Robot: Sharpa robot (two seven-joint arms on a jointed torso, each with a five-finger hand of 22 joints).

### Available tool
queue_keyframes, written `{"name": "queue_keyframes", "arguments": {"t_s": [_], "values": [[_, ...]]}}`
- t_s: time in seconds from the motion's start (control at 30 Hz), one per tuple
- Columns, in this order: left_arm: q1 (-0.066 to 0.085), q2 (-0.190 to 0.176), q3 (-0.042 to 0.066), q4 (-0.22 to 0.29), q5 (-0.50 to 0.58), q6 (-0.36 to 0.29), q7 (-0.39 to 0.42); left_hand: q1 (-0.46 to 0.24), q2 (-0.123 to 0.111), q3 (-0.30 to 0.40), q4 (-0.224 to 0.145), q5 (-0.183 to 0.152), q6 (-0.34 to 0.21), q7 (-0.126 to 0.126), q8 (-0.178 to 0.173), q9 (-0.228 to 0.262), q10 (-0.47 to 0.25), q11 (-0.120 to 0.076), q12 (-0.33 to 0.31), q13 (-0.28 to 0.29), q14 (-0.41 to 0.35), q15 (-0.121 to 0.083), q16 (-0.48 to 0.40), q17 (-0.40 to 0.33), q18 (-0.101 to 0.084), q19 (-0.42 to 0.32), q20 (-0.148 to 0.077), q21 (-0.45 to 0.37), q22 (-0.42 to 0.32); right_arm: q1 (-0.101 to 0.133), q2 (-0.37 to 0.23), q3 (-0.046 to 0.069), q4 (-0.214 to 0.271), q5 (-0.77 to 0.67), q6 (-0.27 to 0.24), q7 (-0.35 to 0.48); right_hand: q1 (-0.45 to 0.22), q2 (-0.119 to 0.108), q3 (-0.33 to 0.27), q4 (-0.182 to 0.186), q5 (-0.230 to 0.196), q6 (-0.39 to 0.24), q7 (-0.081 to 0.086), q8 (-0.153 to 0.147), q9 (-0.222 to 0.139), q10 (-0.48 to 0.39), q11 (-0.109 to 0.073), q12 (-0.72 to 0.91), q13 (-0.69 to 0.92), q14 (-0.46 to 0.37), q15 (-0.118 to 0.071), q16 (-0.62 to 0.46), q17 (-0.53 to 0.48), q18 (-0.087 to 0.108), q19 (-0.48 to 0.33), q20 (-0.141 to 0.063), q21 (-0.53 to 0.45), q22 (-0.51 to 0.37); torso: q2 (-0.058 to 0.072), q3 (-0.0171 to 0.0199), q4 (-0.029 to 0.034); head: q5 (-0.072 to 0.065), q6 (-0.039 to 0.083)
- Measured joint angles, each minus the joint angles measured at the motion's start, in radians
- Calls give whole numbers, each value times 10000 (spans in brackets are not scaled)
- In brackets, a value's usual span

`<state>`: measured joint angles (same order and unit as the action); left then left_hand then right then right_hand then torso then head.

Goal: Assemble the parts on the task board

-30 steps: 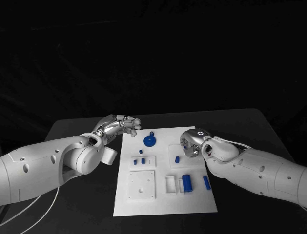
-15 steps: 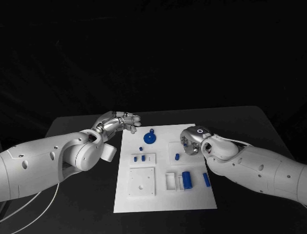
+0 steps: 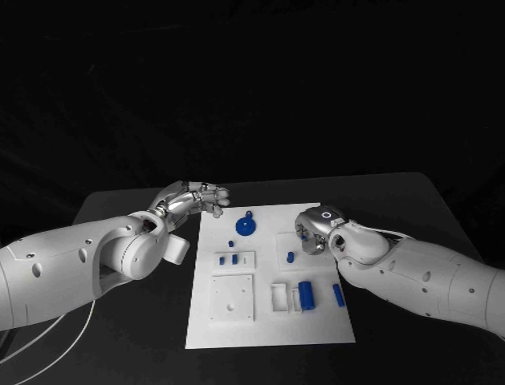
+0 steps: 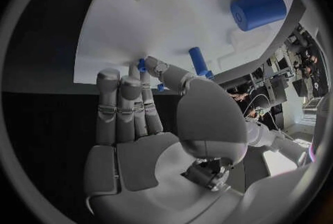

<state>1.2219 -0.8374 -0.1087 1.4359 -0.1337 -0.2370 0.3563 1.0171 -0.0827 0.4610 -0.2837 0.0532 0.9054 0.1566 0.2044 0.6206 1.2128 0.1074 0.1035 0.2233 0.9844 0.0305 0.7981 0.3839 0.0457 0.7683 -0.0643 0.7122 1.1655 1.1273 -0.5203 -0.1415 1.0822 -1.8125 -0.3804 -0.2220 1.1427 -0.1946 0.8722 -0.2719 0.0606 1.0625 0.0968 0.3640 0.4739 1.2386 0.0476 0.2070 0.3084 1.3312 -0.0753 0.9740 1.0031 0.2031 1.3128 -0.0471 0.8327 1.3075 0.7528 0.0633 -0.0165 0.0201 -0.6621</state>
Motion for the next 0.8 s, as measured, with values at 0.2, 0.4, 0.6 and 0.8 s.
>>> {"name": "queue_keyframes", "arguments": {"t_s": [0.2, 0.4, 0.6, 0.8], "values": [[2, 2, 0, -34, 1, -18, -1, 0, 0, 0, 0, 0, 0, 0, 0, 0, 0, 0, 0, 0, 0, 0, -38, 11, -2, 0, 0, 0, 0, -19, -27, -10, 61, -137, -26, -85, 0, -1, 0, 0, -25, 16, -15, 0, 27, 21, -21, 0, 74, 34, -33, 41, 21, -30, -49, -53, 115, -1, -3, 2, 0, 79, -47], [3, 0, 0, -50, 2, -26, -1, 0, 0, 0, 0, 0, 0, 0, 0, 1, 1, -1, 0, 0, 35, 34, -38, 21, -7, 0, 0, 0, 0, -40, -80, -21, 147, -184, -107, -125, 0, -1, 28, 28, -25, 75, -34, -1, 25, 33, -33, -1, 158, 38, -36, 81, 27, -31, -50, -53, 189, -1, -4, 13, -5, 148, -74], [4, 0, 0, -139, 3, -34, -1, 0, 0, 0, 0, 0, 0, 0, 0, -8, 1, -1, 0, 0, 35, 34, -38, 20, -11, 0, 0, 0, 1, -76, -186, -40, 290, -171, -262, -130, 0, -2, 68, 14, -26, 89, -22, -1, 25, 40, -40, -2, 205, 52, -48, 81, 26, -32, -50, -52, 229, -1, -7, 21, -18, 172, -68], [5, -9, 0, -182, 4, -50, -1, 0, 0, 0, 0, 0, 0, 0, 0, -8, 1, -1, 0, 1, 35, 35, -38, 30, -15, 0, 0, 0, 5, -98, -379, -3, 526, -115, -412, -112, 0, -2, 83, 29, -26, 122, -55, -3, 39, 75, -75, -2, 207, 61, -65, 80, 26, -32, -88, -89, 268, -2, -14, 28, -21, 173, -26]]}}
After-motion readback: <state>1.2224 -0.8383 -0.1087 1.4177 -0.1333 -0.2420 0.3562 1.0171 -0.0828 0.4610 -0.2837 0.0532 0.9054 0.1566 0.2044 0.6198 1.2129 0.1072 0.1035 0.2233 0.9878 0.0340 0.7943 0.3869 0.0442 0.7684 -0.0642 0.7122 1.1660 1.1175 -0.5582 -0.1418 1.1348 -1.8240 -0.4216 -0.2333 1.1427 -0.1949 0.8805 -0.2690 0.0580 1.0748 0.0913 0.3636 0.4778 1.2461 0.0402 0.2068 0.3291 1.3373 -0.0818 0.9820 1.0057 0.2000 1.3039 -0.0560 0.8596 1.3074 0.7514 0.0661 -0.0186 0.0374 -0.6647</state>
